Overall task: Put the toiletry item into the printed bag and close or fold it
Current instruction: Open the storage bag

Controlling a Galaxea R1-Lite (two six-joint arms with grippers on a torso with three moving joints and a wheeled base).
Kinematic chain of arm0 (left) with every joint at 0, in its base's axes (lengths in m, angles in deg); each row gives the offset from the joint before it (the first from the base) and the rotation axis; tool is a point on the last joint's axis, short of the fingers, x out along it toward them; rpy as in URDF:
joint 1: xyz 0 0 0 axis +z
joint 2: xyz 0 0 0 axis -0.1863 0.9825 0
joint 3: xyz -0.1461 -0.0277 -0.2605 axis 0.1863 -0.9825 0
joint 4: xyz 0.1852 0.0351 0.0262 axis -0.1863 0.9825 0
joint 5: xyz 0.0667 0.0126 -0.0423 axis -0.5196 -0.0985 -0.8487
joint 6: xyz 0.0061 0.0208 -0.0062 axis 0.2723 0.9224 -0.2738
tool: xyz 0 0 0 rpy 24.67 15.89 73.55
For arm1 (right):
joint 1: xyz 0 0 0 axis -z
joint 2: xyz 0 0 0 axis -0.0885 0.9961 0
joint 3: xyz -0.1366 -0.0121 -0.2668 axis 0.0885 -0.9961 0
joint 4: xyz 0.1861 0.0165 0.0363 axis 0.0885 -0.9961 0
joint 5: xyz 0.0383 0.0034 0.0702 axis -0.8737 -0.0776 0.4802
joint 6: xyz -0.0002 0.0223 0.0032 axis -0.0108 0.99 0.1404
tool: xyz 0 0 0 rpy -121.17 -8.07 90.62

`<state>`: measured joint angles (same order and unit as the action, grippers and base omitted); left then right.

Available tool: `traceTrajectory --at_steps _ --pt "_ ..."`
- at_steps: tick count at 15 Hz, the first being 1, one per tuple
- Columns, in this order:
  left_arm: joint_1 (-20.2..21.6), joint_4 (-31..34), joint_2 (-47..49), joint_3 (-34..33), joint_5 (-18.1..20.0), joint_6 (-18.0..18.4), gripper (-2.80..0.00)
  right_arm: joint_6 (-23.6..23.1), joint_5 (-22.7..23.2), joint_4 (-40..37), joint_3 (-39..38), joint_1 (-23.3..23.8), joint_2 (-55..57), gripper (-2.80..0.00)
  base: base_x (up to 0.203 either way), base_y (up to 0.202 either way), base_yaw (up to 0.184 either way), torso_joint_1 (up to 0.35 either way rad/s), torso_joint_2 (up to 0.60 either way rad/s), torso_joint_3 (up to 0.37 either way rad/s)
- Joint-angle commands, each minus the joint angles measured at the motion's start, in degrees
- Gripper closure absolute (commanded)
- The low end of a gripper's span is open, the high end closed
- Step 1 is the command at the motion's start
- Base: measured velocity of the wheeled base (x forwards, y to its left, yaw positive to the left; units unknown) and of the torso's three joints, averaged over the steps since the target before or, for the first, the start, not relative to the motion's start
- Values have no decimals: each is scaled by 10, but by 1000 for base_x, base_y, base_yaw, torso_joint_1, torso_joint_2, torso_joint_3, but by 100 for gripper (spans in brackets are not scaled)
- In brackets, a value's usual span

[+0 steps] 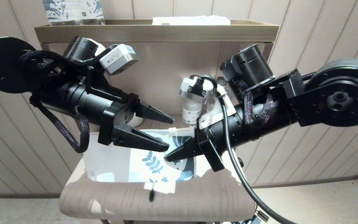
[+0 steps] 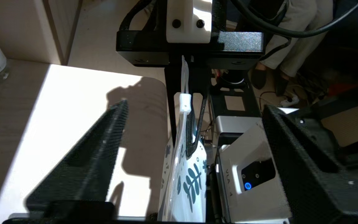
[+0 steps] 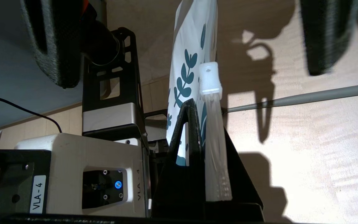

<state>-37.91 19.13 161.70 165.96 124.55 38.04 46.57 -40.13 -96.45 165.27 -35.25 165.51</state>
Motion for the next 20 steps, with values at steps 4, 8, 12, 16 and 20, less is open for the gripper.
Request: traceTrajectory --at_steps 4,8,12,16,20 --pt "0 2 -6 -7 5 4 0 3 3 2 11 1 8 0 0 0 0 0 0 0" --pt "0 3 -3 -3 6 1 0 5 4 2 7 3 10 0 0 0 0 0 0 0" --pt "0 1 -3 -7 6 1 0 4 7 2 5 4 9 0 0 0 0 0 0 0" --pt "0 3 -2 -11 5 2 0 5 6 2 10 4 8 0 0 0 0 0 0 0" --pt "5 2 -1 -20 -5 3 0 5 6 2 -2 16 -2 0 0 0 0 0 0 0"
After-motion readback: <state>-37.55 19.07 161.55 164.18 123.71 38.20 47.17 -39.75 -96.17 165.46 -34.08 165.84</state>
